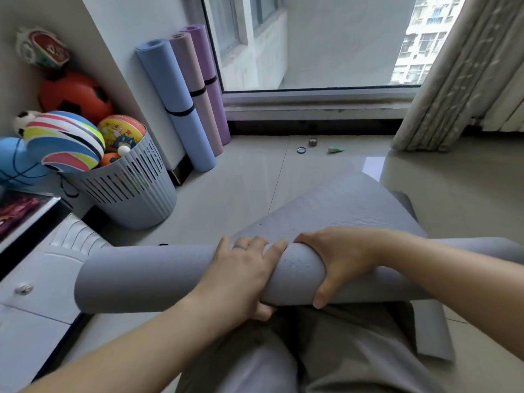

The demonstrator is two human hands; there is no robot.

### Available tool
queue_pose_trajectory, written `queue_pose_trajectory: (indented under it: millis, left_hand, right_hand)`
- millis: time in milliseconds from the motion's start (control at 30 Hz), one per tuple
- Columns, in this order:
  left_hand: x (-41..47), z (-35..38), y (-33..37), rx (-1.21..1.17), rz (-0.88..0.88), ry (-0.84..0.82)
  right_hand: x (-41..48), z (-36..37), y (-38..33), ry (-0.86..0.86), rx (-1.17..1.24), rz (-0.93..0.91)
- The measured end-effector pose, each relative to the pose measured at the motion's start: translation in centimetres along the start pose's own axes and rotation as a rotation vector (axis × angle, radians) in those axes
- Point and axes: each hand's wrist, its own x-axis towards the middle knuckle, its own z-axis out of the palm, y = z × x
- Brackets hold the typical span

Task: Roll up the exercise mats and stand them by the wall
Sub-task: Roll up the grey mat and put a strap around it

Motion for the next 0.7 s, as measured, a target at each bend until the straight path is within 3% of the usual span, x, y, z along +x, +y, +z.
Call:
queue_pose_trajectory:
  millis: [100,200,300,400,500,700]
  left_hand:
    - [0.3,0.3,-0.5,-0.054,0.006,0.08]
    - [0.3,0.1,-1.1,-0.104,-0.01,0.073]
    - [0.0,0.1,-0.8,-0.051,-0.039,0.065]
    - [-1.0,1.1,-0.1,0.087,-0.055,0.166]
    - [-1.3,1.0,-0.9,0.08,-0.025,0.301]
    - [-0.8,-4.4,-2.4,0.102,-0.031,0.463]
  right_hand:
    - [-0.5,0.2,-0.1,0.048,-0.084,0.029]
    - [-1.3,2.4,-1.4,0.296,-0.37,-0.028]
    - [-1.0,3.8,-2.0,0.412,-0.357,-0.042]
    - [-0.9,3.2,-1.4,0.409,-0.28,-0.032]
    - [-1.1,1.3,-1.3,0.364,-0.25,-0.044]
    - [-3.7,-5.3,-2.5,0.448,-0.424,-0.047]
